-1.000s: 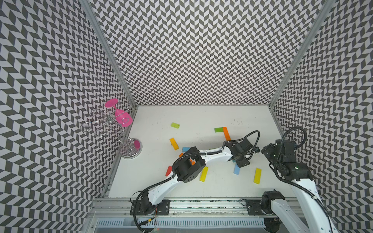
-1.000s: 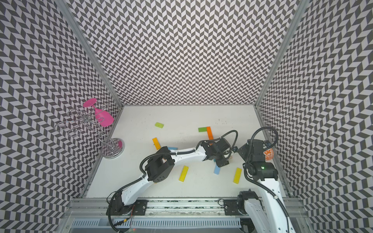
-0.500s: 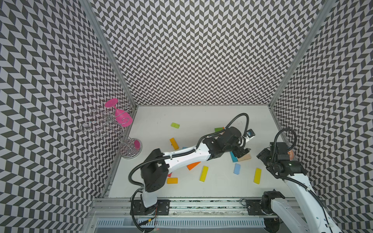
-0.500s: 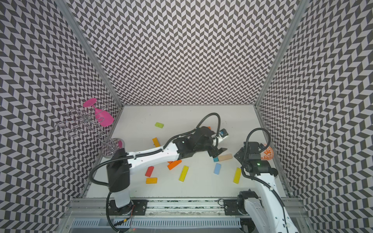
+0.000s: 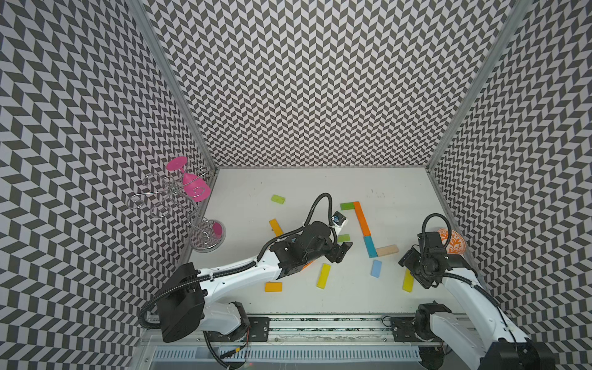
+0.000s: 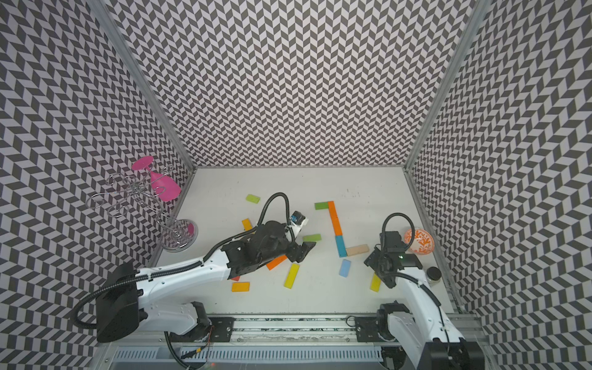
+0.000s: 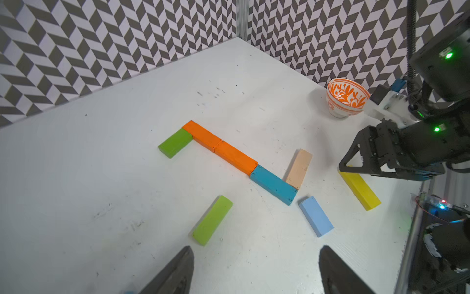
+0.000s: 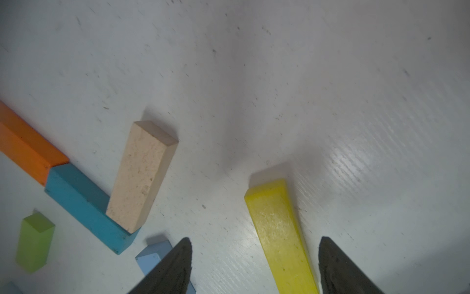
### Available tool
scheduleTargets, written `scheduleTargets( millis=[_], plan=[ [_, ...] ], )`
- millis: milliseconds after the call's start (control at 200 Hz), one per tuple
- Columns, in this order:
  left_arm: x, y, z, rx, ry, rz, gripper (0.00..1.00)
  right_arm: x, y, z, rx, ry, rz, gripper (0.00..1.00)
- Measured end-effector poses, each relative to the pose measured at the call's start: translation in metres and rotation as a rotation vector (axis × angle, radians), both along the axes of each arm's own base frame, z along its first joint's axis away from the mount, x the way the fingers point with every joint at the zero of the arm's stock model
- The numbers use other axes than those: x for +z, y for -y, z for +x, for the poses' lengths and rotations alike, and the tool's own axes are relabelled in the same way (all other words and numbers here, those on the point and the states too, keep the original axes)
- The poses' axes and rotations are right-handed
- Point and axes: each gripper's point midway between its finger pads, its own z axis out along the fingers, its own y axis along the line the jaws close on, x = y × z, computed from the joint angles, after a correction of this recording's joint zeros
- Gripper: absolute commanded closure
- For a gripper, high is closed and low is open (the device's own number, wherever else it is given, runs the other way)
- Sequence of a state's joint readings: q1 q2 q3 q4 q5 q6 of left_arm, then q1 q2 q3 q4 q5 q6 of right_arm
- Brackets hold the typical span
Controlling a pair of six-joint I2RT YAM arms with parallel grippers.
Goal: Assemble a giraffe with building blocks
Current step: Pick up the building block from the center of the board.
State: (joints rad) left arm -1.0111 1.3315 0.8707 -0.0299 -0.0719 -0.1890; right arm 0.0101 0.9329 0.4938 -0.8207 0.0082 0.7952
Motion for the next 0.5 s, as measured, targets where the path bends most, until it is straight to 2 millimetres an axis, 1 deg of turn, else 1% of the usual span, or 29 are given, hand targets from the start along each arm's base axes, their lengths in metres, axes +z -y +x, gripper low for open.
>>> scheduleTargets(
  millis=[80,170,245,416,501],
  plan=[
    [-0.003,-0.002,-0.007,-0.004,-0.031,-0.02,0.22,-0.01,-0.003,-0.004,0.008,-0.031,0.009,0.23],
    [-0.005,0.0,-0.02,-0.029,-0.057,-0.041,0.22,-0.018,-0.005,-0.01,0.012,-0.069,0.012,0.25],
    [-0.004,0.005,-0.034,-0.065,-0.073,-0.056,0.23,-0.019,-0.007,-0.01,0.015,-0.072,0.013,0.29],
    [0.004,0.024,-0.07,-0.179,-0.09,-0.115,0.23,-0.018,-0.009,-0.006,0.012,-0.053,0.012,0.4],
    [0.006,0.032,-0.086,-0.224,-0.101,-0.133,0.23,-0.018,-0.008,-0.006,0.006,-0.05,0.009,0.42]
  ],
)
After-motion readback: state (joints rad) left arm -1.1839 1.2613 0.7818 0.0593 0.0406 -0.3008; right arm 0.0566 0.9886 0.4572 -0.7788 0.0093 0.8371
